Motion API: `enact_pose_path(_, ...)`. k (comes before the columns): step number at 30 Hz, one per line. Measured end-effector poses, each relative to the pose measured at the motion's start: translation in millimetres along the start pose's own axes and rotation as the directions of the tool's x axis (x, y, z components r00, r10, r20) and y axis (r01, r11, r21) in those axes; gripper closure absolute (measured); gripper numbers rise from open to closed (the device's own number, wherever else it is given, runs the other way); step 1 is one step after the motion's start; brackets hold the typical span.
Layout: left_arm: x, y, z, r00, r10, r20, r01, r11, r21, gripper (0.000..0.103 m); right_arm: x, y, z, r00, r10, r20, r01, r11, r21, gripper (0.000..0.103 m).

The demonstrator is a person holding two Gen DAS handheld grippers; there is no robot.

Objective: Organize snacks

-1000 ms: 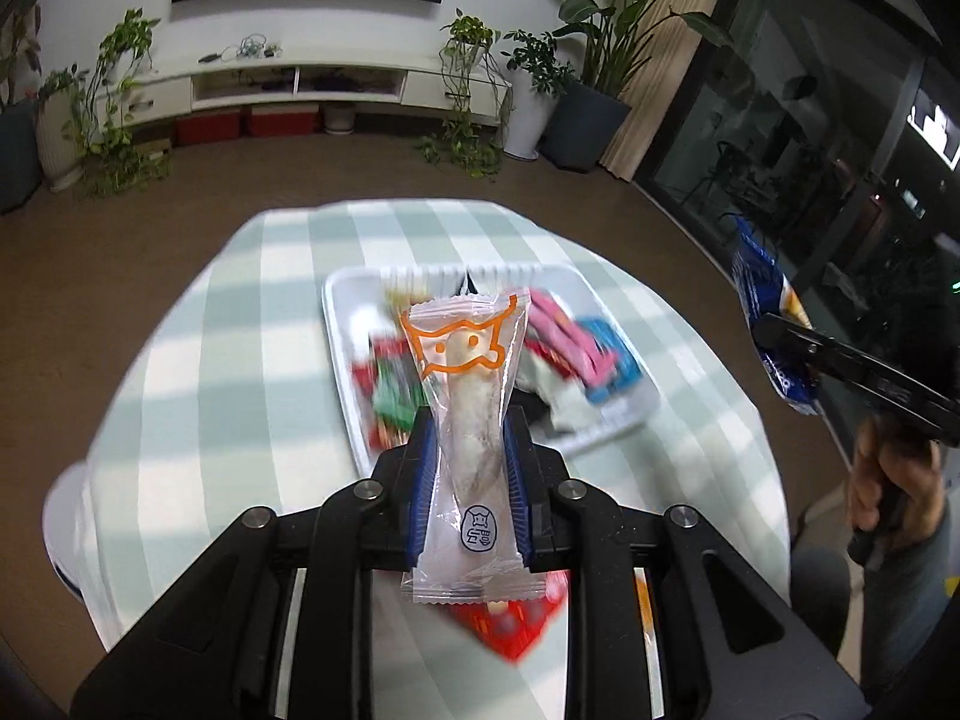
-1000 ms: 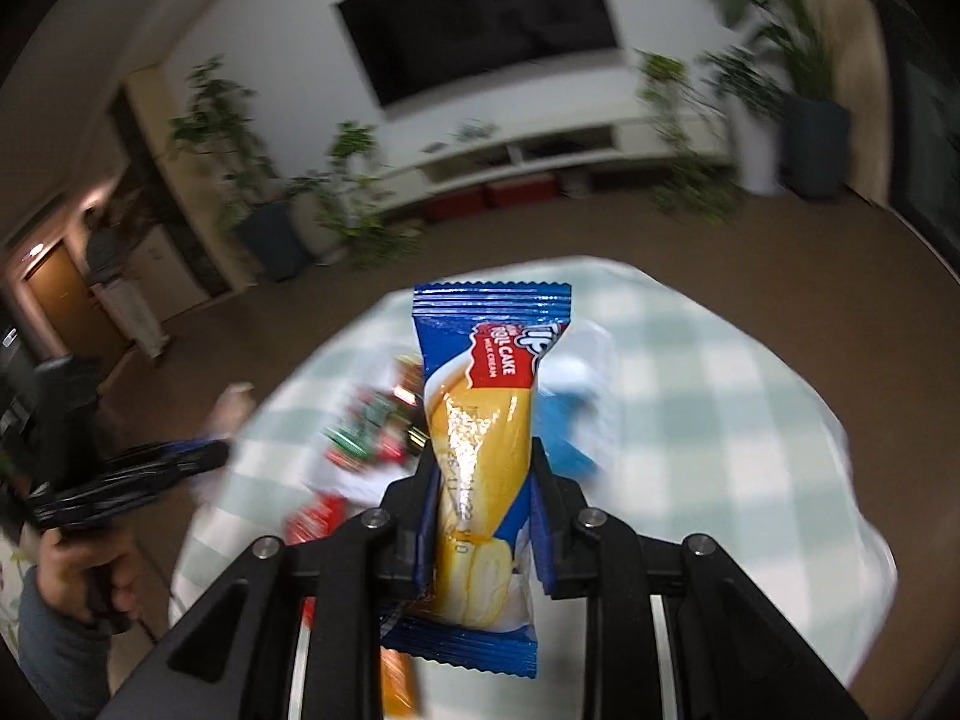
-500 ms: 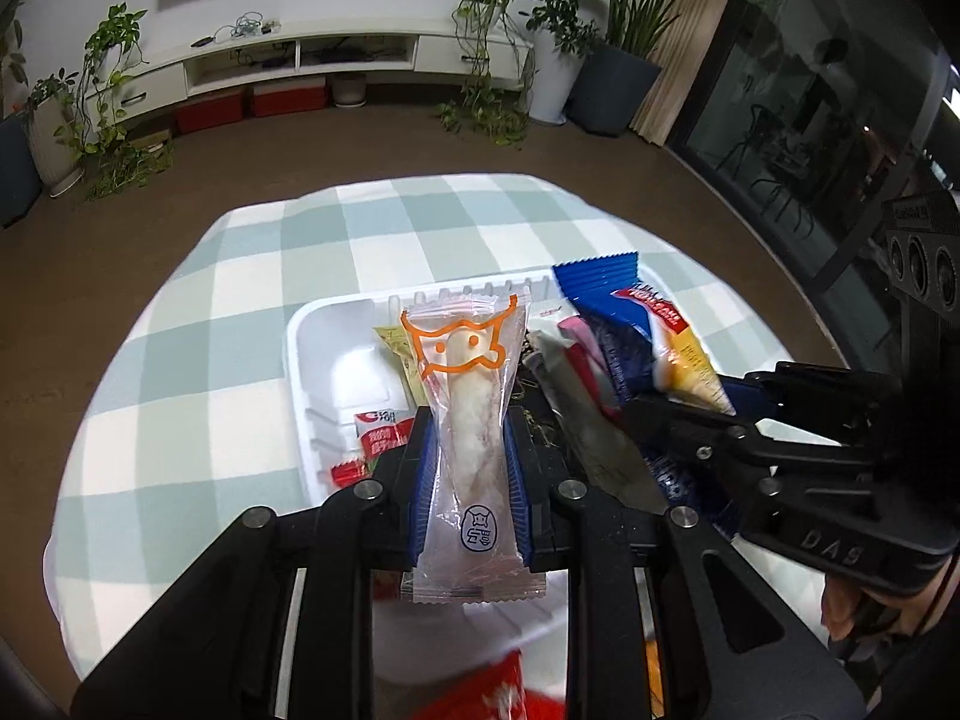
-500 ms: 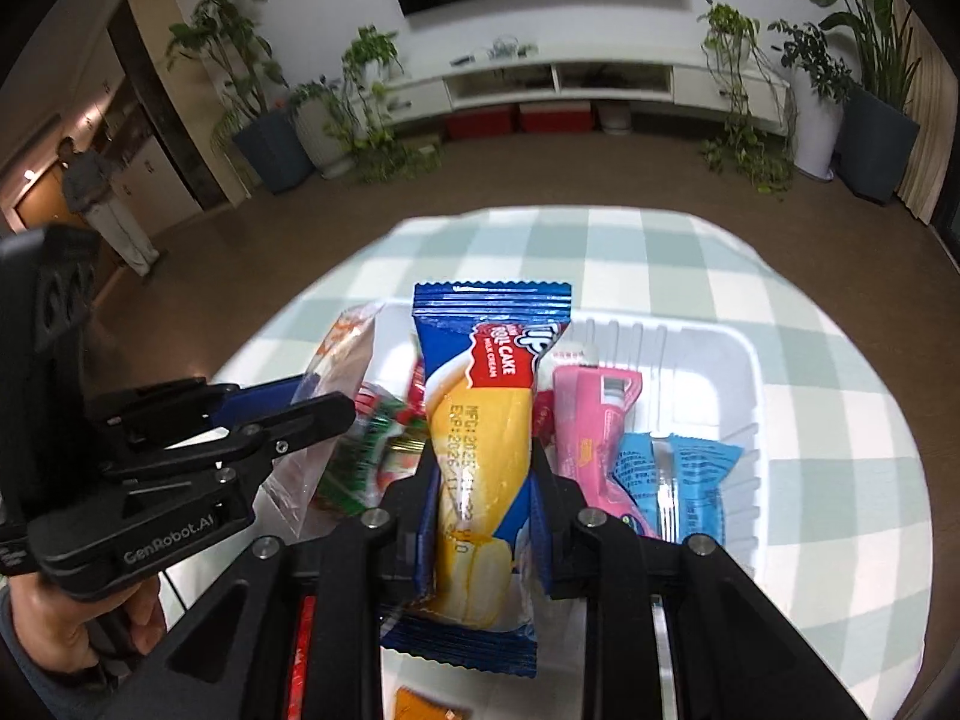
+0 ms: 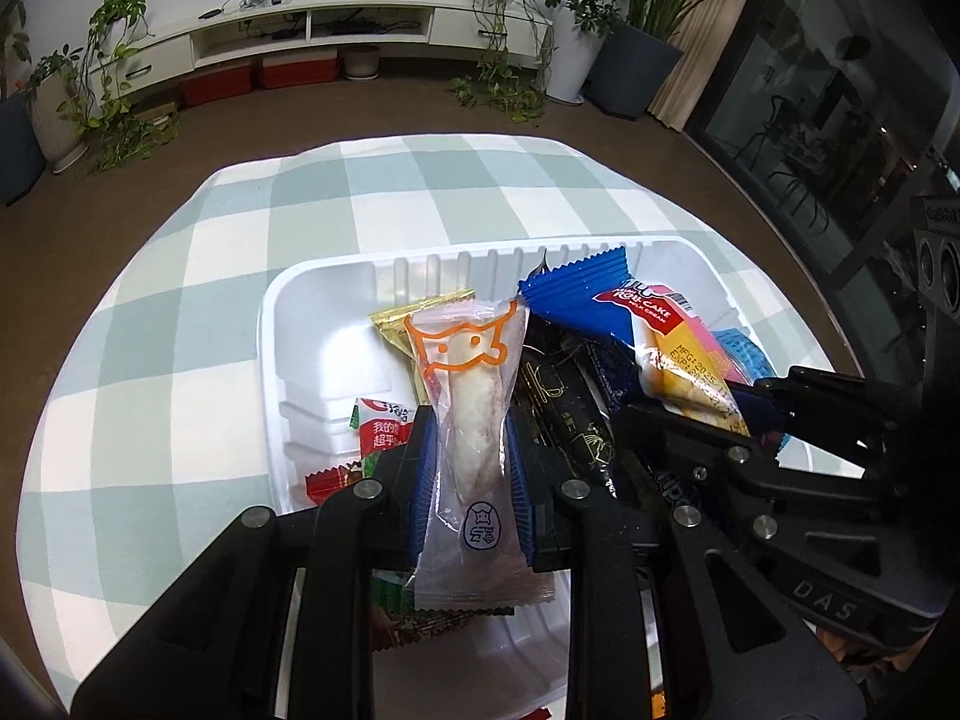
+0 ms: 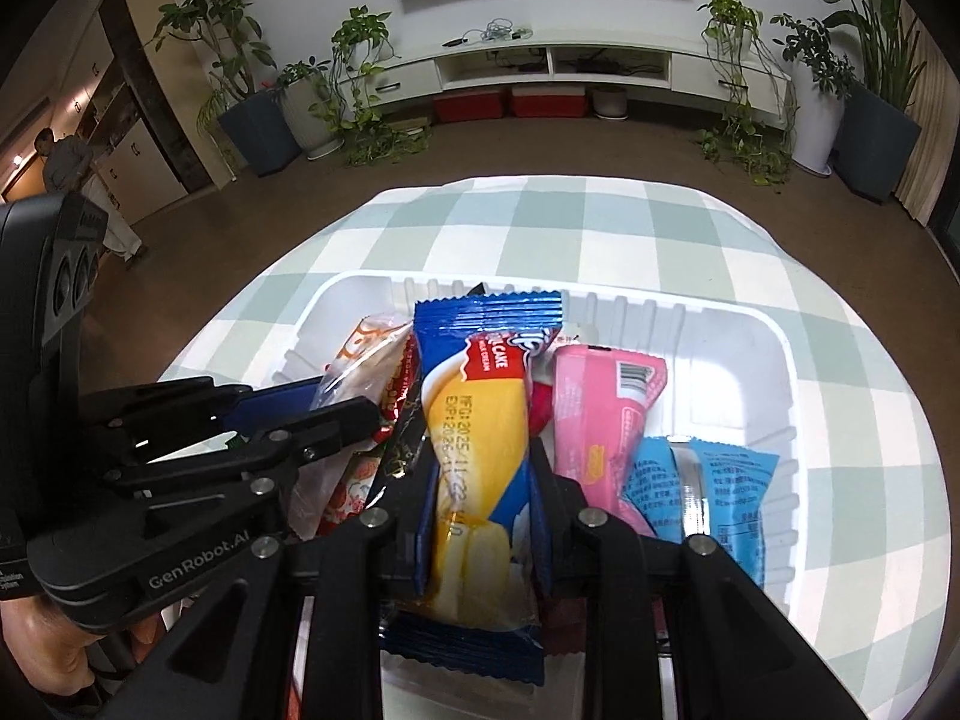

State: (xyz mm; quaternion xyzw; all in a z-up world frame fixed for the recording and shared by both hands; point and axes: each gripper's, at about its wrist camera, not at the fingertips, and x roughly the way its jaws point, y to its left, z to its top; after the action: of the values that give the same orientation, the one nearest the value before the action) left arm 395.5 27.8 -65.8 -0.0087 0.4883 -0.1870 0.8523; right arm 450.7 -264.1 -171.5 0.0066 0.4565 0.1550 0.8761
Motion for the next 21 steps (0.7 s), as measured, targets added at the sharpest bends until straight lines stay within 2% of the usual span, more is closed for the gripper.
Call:
enact_pose_path(11, 1, 2, -3, 1.0, 0.008, 0.02, -0.007, 1.0, -0.013, 0.074, 6, 2, 0, 1.0, -0.024, -0.011, 0.024, 1.0, -0.009, 0.074)
enact_pose_path(13, -4, 2, -4, 0.999, 0.007, 0.035, -0.006, 1.0, -0.016, 0.066, 6, 2, -1, 1.0, -0.021, -0.01, 0.021, 1.0, -0.008, 0.071)
enact_pose_path(18, -18, 4, -5, 0.997, 0.027, 0.066, -0.026, 0.999, -0.023, 0.059, -2, 7, 0, 0.999, -0.04, 0.008, 0.04, 0.999, -0.017, 0.064)
enact_pose_path(20, -25, 6, -6, 0.996, 0.046, 0.081, -0.044, 0.999, -0.029, 0.049, -7, 8, 1, 0.999, -0.047, 0.02, 0.047, 0.999, -0.023, 0.057)
enact_pose_path(21, -29, 7, -7, 0.995, 0.048, 0.087, -0.046, 0.998, -0.031, 0.047, -11, 9, 0, 0.999, -0.047, 0.027, 0.048, 0.999, -0.025, 0.055)
